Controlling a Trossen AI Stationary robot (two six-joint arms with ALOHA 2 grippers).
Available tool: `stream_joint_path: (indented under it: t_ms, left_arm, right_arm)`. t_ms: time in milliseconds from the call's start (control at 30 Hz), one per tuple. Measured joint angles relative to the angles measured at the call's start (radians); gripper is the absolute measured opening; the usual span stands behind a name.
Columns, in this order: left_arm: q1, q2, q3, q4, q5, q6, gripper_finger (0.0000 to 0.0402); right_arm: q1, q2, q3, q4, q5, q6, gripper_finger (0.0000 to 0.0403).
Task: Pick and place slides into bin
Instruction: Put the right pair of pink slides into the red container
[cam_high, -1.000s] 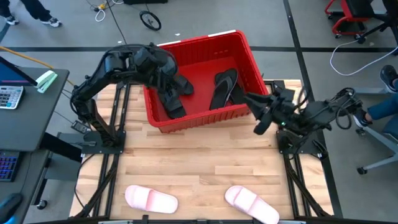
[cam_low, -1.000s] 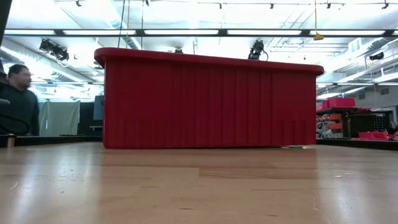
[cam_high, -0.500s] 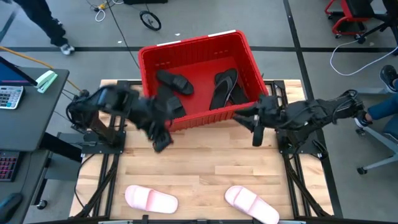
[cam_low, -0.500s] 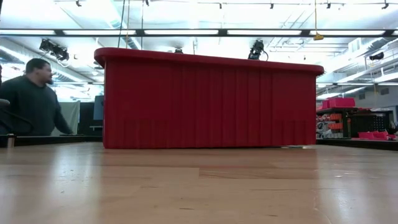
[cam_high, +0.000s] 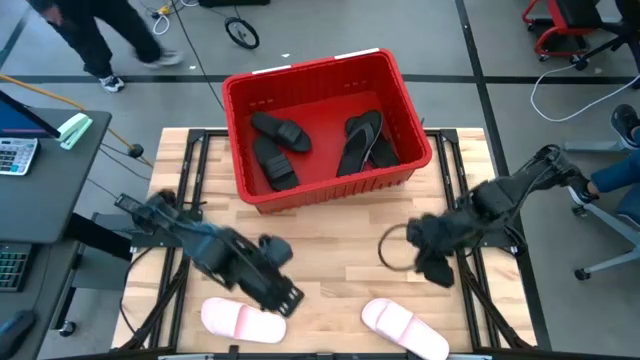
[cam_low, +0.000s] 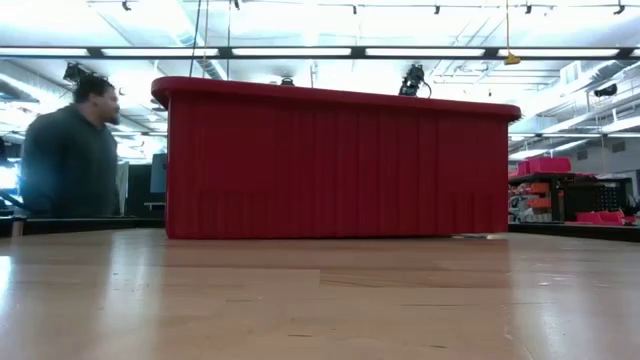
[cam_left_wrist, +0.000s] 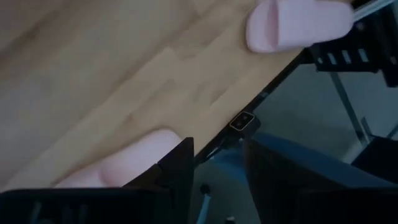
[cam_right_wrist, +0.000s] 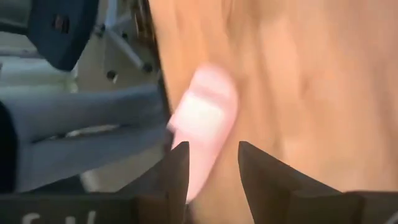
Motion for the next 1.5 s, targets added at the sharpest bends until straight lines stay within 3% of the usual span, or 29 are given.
stream_joint_path:
  t_ms: [167,300,433,600,767,967,1233,1500]
  left_arm:
    - [-0.021,0.091,0.000,0.096,0.001,-0.025,0.0132]
    - [-0.017,0.138,0.000,0.193,0.000,0.060,0.0128]
    - [-0.004,0.167,0.000,0.252,0.000,0.115,0.0133]
    - [0.003,0.173,0.000,0.272,0.000,0.118,0.0137]
    - [-0.013,0.173,0.000,0.273,0.000,0.190,0.0129]
    - [-0.023,0.173,0.000,0.273,-0.002,0.223,0.0122]
    - [-0.019,0.173,0.000,0.272,-0.045,0.248,0.0125]
    - [-0.018,0.173,0.000,0.272,-0.045,0.249,0.0115]
  right_arm:
    - [0.129,0.054,-0.018,0.012,-0.018,0.307,0.0144]
    - [0.222,0.107,-0.059,0.071,-0.007,0.444,0.0144]
    - [0.292,0.150,-0.149,0.296,0.007,0.642,0.0144]
    - [0.364,0.186,-0.278,0.642,0.168,0.908,0.0144]
    - [0.414,0.201,-0.359,0.663,0.322,1.120,0.0144]
    - [0.514,0.265,-0.405,0.667,0.316,1.405,0.0144]
    - [0.525,0.330,-0.406,0.705,0.402,1.453,0.0144]
    - [0.482,0.393,-0.404,0.745,0.395,1.458,0.0144]
